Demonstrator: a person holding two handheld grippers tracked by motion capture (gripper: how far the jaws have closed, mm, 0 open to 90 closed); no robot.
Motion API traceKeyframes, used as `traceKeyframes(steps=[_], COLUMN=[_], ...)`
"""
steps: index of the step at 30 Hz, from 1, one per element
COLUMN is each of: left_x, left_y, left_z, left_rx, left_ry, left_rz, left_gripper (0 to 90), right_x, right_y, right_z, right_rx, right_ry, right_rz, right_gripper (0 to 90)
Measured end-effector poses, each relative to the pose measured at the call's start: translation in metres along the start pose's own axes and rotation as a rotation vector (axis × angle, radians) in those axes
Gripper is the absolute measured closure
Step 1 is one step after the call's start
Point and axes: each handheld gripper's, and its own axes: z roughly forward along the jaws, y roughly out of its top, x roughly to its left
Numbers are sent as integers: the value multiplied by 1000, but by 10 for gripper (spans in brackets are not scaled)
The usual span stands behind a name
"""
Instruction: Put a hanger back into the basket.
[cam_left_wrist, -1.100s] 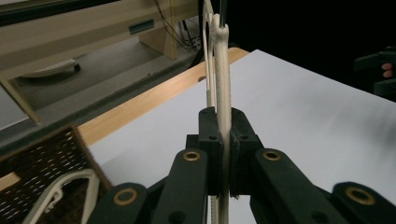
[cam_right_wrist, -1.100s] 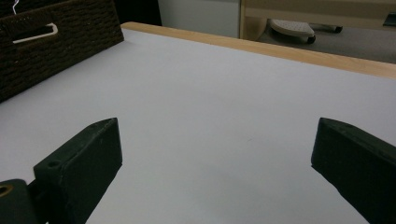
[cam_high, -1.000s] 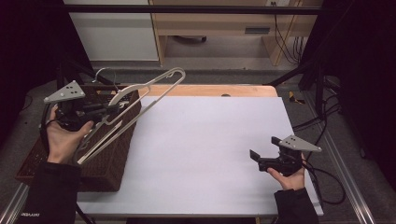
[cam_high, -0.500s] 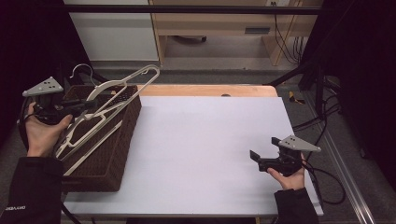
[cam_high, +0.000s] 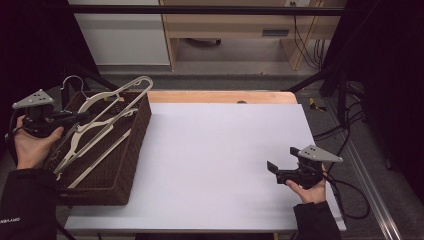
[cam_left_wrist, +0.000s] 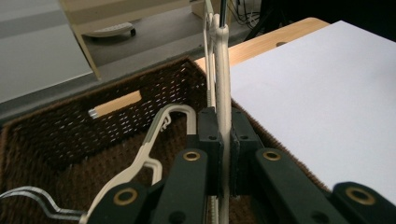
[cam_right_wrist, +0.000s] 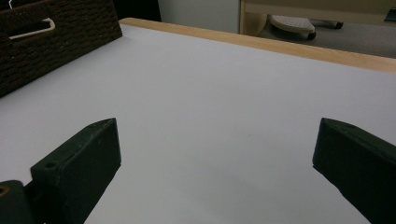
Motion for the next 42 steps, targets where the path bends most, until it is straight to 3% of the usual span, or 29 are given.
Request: traceKeyframes(steps=[9, 14, 23, 31, 35, 39, 42], left_x=[17, 16, 10, 8, 9, 15, 14], left_y=[-24, -34, -50, -69, -77, -80, -78], left_z=[-3, -2, 11, 32, 34, 35, 36], left_rx=[24, 34, 113, 182, 215, 217, 232], left_ry=[31, 20, 10, 6, 10, 32, 99], left_rz=[-49, -52, -50, -113, -148, -231, -229], left_gripper=[862, 861, 861, 857, 850, 836, 822], right_x=[0, 0, 1, 1, 1, 2, 2], right_y=[0, 0, 0, 0, 0, 0, 0], right_z=[-1, 0, 0, 0, 0, 1, 1], right_rx=[-4, 1, 2, -1, 6, 7, 8], right_ry=[7, 4, 6, 13, 10, 13, 15], right_rz=[-2, 7, 8, 6, 10, 3, 3], right_gripper=[14, 13, 13, 13, 13, 13, 13])
